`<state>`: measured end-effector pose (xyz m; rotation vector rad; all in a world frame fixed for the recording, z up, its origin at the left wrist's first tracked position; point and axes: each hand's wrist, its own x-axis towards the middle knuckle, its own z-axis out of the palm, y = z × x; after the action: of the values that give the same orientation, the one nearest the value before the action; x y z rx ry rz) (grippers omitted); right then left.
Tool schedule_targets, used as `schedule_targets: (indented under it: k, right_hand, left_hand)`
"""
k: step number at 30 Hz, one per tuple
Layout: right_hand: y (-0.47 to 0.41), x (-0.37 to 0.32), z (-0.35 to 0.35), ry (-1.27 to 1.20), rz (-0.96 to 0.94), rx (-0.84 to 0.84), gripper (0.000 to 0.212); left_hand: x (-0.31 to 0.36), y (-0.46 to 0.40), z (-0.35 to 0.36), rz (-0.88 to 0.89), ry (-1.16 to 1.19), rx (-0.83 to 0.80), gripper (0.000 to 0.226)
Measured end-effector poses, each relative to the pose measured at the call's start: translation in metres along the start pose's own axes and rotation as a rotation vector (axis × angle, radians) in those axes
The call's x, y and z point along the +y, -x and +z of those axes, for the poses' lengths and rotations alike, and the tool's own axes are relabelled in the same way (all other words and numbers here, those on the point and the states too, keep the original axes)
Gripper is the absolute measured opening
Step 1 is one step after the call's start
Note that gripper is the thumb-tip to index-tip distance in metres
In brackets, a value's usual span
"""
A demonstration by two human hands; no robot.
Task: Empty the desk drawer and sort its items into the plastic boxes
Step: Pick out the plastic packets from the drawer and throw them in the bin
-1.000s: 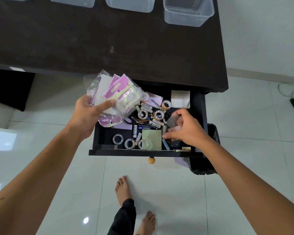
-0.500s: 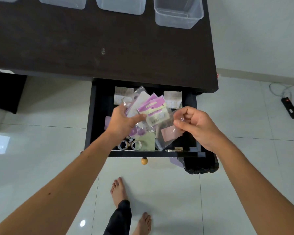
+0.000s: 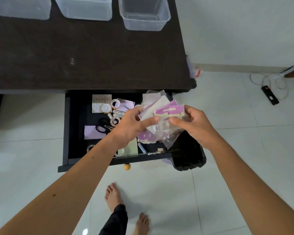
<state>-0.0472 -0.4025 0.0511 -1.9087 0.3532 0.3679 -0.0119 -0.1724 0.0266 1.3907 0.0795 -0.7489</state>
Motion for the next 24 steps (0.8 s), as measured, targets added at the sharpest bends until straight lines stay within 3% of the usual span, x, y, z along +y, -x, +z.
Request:
schedule_targets:
  k: [2,5,10,15,24]
  right_hand:
    - [0.005,0.003,-0.012,-0.07,0.002,0.017,0.032]
    - [0.013,0.01,-0.035,-0.12,0.013,0.071,0.031]
    - [0.03,0.041,-0.082,-0.249,0.024,0.211,0.034]
    - [0.05,0.086,-0.132,-0.334,0.061,0.322,0.025]
    - [0.061,0.181,-0.172,-0.349,0.219,0.376,0.024]
  left_hand:
    - [0.008,-0.005,0.017,0.001,0.008,-0.038,0.026]
    - [0.015,-0.017,0.046,0.016,0.0,-0.112,0.047]
    - [0.019,-0.038,0.106,0.014,0.005,-0.201,0.047]
    - [0.001,-0.063,0.173,0.02,-0.074,-0.081,0.047]
    - [-0.083,-0.09,0.26,-0.064,-0.212,0.124,0.034]
